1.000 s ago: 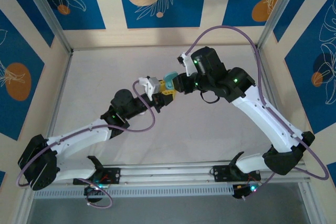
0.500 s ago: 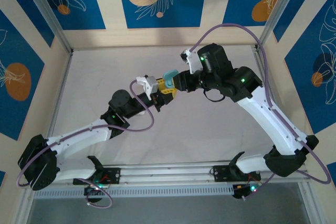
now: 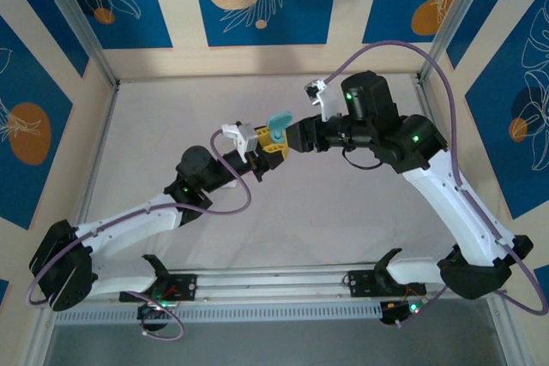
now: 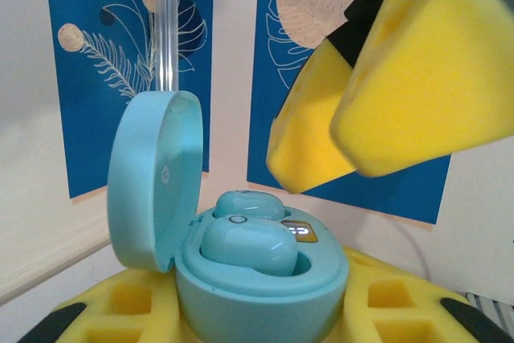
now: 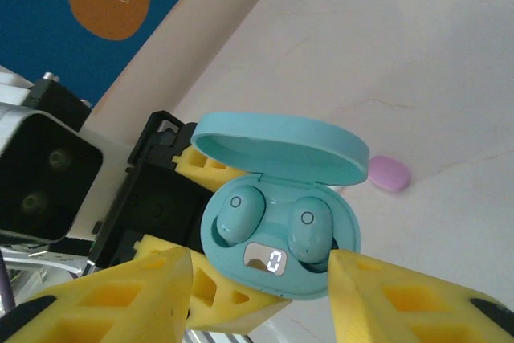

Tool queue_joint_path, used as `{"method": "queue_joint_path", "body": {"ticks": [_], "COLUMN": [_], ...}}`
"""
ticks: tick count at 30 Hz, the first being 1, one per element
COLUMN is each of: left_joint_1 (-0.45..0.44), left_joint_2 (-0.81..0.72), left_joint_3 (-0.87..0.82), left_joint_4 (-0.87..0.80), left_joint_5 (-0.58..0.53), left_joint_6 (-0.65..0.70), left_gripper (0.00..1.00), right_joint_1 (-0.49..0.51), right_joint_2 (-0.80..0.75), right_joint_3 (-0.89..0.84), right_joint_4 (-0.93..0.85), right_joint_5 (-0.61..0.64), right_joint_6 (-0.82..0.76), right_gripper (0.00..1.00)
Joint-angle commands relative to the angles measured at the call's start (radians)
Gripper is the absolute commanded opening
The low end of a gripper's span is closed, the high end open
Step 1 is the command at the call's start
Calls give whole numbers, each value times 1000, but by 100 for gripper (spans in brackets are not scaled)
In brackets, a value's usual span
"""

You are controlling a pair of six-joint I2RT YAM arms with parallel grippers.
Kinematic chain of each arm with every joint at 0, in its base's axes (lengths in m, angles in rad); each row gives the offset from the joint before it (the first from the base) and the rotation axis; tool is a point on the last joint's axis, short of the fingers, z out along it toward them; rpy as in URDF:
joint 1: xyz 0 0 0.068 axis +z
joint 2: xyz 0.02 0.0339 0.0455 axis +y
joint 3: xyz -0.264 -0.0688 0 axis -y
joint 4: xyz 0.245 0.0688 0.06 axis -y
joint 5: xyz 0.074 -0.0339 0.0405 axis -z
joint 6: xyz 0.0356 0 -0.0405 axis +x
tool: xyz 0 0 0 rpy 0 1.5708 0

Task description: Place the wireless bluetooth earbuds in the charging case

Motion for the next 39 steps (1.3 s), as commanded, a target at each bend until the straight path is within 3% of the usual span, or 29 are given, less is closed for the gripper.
{"method": "queue_joint_path", "body": {"ticks": [1, 8, 15, 28, 39], "left_joint_1": [-8, -8, -7, -7, -7], "left_joint_2": [-5, -26, -49, -70, -90], "left_joint_3": [28, 39, 41, 49, 51], "left_joint_4": [43, -20, -86, -159, -209], "left_joint_5": [0, 19, 24, 50, 37], "left_joint_6": [10, 51, 70, 62, 100], "left_gripper": [23, 23, 23, 22, 22], "right_joint_1": [-17, -93, -217, -230, -224], "right_joint_2": [-42, -102, -9, 261, 269], "right_joint_3": [-19, -69, 0, 273, 251], "right_joint_4": [34, 116, 109, -50, -39], "right_joint_5": [-43, -18, -195, -364, -365], "right_joint_6": [31, 102, 208, 173, 174], "right_gripper": [50, 56, 59, 61, 63]}}
